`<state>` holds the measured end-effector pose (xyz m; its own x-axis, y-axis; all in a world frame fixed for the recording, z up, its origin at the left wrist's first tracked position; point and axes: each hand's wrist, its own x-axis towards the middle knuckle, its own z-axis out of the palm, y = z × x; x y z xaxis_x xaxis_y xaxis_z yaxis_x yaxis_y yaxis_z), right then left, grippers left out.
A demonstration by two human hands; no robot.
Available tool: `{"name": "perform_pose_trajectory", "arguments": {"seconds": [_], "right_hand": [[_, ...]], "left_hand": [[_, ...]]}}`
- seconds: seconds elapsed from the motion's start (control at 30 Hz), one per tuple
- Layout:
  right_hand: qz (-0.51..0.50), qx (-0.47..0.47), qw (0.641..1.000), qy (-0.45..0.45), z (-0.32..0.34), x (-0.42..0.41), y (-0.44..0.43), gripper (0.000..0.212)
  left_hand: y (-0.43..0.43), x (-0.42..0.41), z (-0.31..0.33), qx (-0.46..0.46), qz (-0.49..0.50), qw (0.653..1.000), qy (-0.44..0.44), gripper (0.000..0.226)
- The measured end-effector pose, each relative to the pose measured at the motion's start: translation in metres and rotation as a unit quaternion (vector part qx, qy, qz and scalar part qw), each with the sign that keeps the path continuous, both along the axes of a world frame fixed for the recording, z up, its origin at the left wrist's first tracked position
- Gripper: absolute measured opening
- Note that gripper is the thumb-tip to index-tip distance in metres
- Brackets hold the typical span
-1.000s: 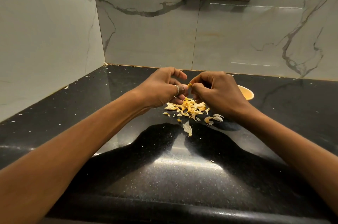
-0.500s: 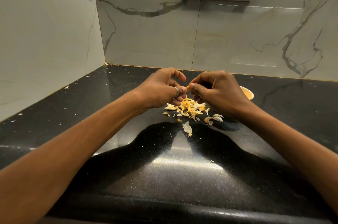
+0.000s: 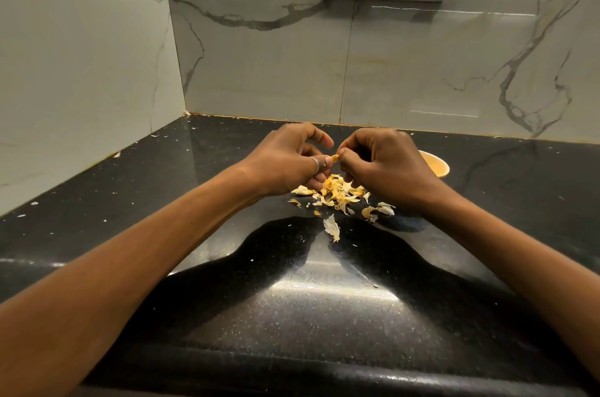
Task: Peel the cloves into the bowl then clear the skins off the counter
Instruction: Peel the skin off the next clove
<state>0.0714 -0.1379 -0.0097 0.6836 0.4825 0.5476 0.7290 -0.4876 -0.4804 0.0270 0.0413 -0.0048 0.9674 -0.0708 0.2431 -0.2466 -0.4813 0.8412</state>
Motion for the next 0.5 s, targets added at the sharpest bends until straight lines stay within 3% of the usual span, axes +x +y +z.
{"name": "perform_pose_trajectory", "arguments": {"seconds": [0.23, 0.5], "right_hand": [[-0.013, -0.006, 1.0, 0.021, 0.0018, -0.0001, -0.0005, 0.013], [0.012, 0.043, 0.998, 0.044, 0.0063, -0.0004, -0.0013, 0.008]], "left_hand": [[-0.0011, -0.0016, 0.0059, -0.057, -0.001, 0.998, 0.0, 0.026], [0.0013, 0.0004, 0.002, -0.032, 0.016, 0.999, -0.018, 0.022]]}}
